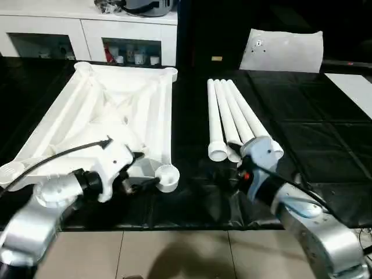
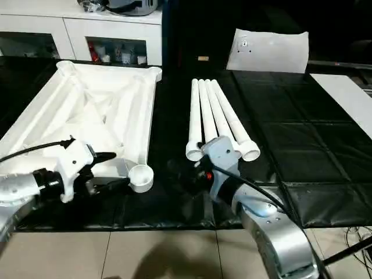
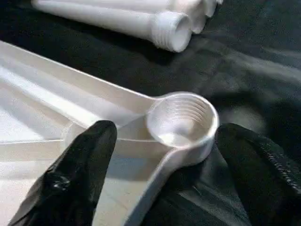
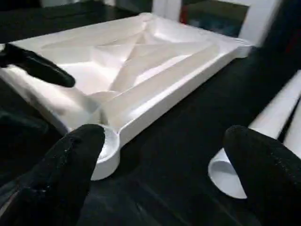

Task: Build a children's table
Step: Move table base

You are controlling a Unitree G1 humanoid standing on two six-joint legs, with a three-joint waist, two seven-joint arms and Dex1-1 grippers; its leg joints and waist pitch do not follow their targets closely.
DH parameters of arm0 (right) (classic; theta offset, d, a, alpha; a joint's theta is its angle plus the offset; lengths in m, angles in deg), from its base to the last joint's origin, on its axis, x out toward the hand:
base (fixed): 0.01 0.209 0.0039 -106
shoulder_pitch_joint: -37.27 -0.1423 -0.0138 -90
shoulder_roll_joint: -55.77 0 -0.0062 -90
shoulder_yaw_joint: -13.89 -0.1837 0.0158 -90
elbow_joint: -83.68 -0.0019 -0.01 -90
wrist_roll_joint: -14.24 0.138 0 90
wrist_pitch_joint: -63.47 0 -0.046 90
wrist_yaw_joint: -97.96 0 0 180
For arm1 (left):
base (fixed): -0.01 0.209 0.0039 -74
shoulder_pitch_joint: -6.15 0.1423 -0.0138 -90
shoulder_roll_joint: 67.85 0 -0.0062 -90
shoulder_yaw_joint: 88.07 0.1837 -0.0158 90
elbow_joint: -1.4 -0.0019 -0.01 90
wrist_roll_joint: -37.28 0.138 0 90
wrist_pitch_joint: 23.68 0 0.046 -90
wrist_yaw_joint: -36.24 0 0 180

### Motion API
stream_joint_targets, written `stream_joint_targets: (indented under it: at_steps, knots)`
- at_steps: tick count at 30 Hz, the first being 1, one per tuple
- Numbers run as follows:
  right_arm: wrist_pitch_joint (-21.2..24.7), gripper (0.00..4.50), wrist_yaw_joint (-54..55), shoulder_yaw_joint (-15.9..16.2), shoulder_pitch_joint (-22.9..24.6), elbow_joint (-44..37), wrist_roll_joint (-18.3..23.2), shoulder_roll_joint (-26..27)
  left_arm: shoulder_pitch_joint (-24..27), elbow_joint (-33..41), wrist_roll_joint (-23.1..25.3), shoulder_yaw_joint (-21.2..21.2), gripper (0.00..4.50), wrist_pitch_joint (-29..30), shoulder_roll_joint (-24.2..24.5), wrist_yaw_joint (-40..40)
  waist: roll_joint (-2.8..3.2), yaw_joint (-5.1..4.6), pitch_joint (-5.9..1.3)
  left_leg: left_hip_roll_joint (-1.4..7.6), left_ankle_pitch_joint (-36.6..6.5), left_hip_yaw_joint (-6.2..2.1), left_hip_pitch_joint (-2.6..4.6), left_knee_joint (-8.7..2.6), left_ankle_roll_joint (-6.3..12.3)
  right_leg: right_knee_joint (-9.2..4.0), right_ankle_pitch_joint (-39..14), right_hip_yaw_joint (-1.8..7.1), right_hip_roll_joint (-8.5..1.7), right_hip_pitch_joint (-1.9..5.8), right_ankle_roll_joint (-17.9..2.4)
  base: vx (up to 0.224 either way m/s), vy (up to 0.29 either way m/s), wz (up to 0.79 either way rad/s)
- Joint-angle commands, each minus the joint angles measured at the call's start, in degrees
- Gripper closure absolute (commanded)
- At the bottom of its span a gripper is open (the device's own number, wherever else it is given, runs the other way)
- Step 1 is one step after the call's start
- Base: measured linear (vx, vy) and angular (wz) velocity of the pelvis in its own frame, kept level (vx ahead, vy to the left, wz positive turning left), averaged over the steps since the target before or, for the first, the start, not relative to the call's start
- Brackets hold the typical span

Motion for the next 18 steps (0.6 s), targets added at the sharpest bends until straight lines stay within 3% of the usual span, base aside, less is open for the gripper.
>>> stream_joint_targets:
  at_steps: [1,5,11,12,13,18]
  knots:
    - [1.32,0.00,-2.67,1.37,-1.22,-0.33,0.11,-1.78,-3.12,-3.38,1.18,2.13,0.85,-0.76,2.04,4.10,1.01,-0.13,-2.44,2.89,-9.26,-0.44,0.12,-5.38,-1.23,-4.86,-7.36,3.33,-4.80,1.54,-8.73,0.000,0.000,0.00]
    - [2.42,0.00,-5.36,2.24,-2.08,0.10,1.34,-3.22,-6.89,-8.92,2.60,3.72,1.24,-4.14,2.84,6.91,0.88,-0.12,-2.63,3.01,-6.67,-0.29,-0.07,-5.22,-0.92,-4.33,-2.33,3.26,-5.02,1.98,-10.04,0.000,0.000,0.00]
    - [3.35,0.00,-9.68,3.43,-2.53,0.06,3.68,-5.58,-11.80,-16.35,4.76,6.46,1.66,-8.59,3.64,12.80,0.66,0.03,-2.56,3.22,-6.66,0.05,0.08,-5.24,-0.48,-4.43,-2.63,3.29,-5.19,2.00,-11.02,0.000,0.000,0.00]
    - [3.36,0.00,-9.87,3.54,-2.53,0.03,3.73,-5.71,-12.05,-16.72,4.95,6.68,1.70,-8.74,3.72,13.12,0.97,0.07,-2.58,3.28,-7.24,0.19,0.22,-5.26,-0.70,-4.55,-3.68,3.30,-5.18,1.92,-10.79,0.000,0.000,0.00]
    - [3.41,0.00,-10.41,3.80,-2.57,-0.01,3.82,-6.06,-12.90,-18.06,5.36,7.44,1.95,-9.35,3.96,14.11,0.94,0.11,-2.54,3.32,-7.48,0.23,0.27,-5.26,-0.77,-4.59,-4.09,3.32,-5.22,1.85,-10.83,0.000,0.000,0.00]
    - [4.40,0.00,-11.11,4.63,-2.85,0.04,3.16,-6.82,-16.63,-24.77,8.27,9.93,2.29,-13.18,3.77,16.34,1.13,0.21,-2.61,3.51,-8.26,0.38,0.39,-5.31,-1.49,-4.58,-4.83,3.37,-5.33,1.77,-11.01,0.000,0.000,0.00]
